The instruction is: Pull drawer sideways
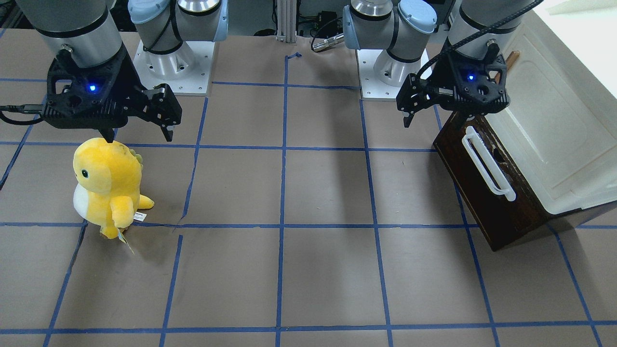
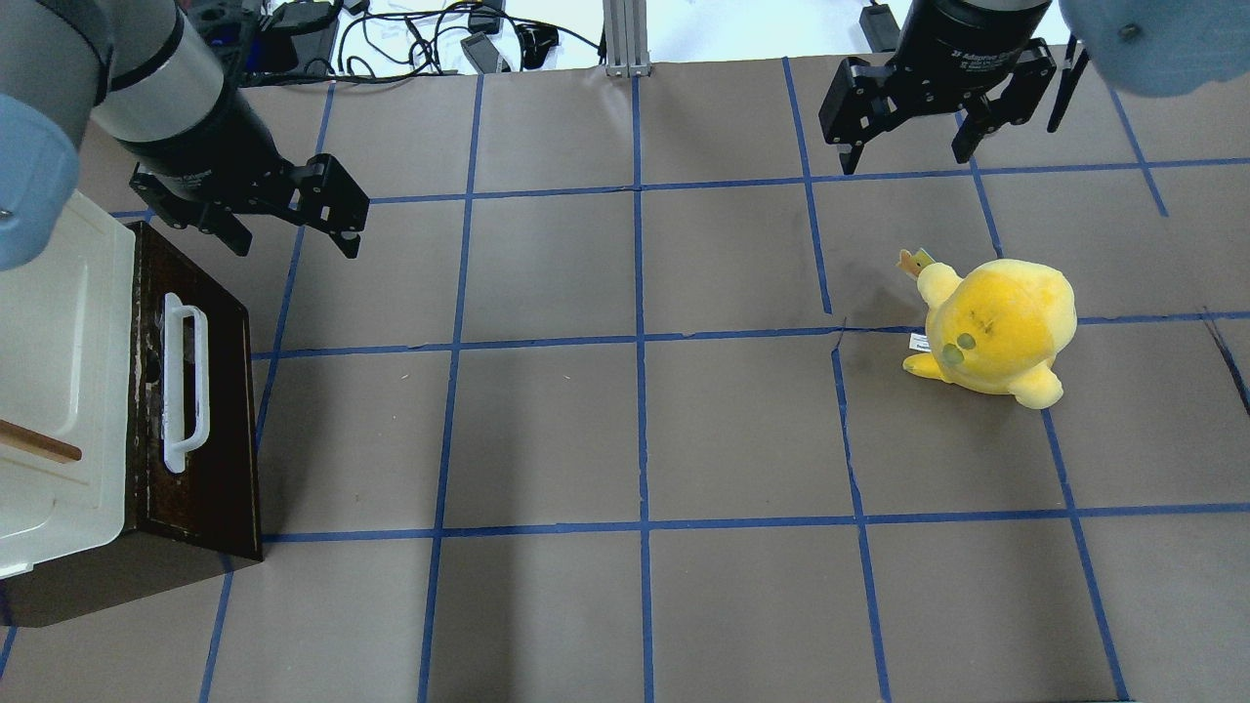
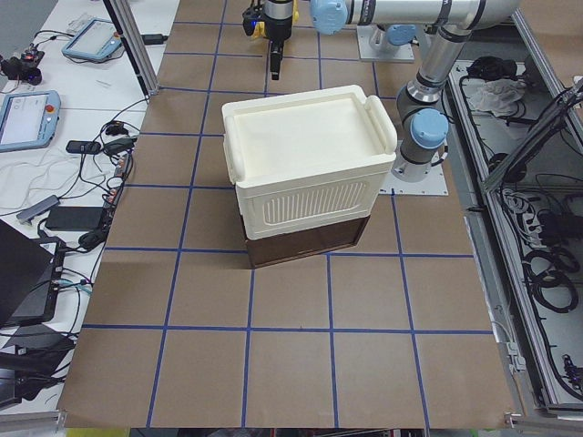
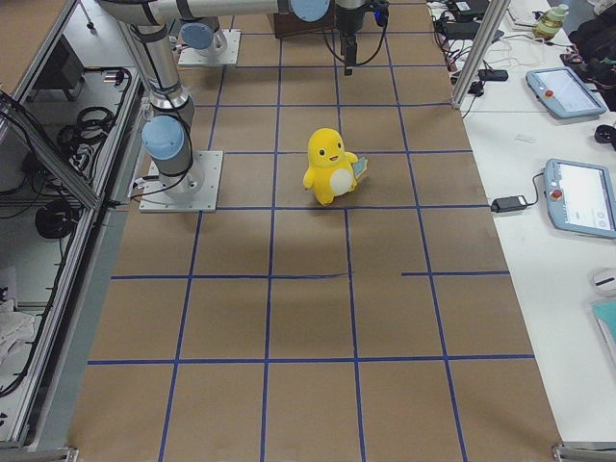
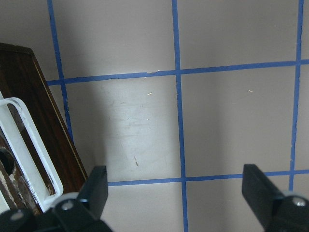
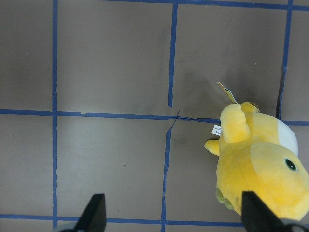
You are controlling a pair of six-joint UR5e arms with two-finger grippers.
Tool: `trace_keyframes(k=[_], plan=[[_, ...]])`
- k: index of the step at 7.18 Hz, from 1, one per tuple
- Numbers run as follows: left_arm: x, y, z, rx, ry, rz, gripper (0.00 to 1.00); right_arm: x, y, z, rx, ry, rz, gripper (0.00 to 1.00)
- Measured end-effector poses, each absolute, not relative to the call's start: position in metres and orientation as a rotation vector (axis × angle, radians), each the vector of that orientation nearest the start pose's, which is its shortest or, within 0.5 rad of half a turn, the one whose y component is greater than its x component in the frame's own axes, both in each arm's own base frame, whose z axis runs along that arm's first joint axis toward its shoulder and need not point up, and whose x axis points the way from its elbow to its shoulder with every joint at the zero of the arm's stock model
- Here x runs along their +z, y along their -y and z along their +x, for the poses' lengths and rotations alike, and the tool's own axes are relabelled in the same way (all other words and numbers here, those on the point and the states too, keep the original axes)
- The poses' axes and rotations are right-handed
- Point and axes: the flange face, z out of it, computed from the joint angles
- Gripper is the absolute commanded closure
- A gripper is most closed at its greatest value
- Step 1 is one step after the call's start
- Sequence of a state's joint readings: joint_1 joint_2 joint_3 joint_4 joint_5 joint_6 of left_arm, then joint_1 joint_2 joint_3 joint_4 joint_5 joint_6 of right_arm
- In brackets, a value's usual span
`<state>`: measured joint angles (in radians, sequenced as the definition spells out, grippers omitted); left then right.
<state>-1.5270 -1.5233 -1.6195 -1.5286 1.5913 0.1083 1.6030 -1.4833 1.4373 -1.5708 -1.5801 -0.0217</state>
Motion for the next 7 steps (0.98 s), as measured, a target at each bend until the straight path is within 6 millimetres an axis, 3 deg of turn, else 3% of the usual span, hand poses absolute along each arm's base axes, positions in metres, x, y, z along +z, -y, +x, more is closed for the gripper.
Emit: trace_keyframes(k=[7], plan=[[0.4879, 0.4855, -0.1097, -0.054, -3.126, 0.095, 0.00, 0.5090, 0.5285, 0.1495, -0.073, -3.149, -0.084, 0.00]])
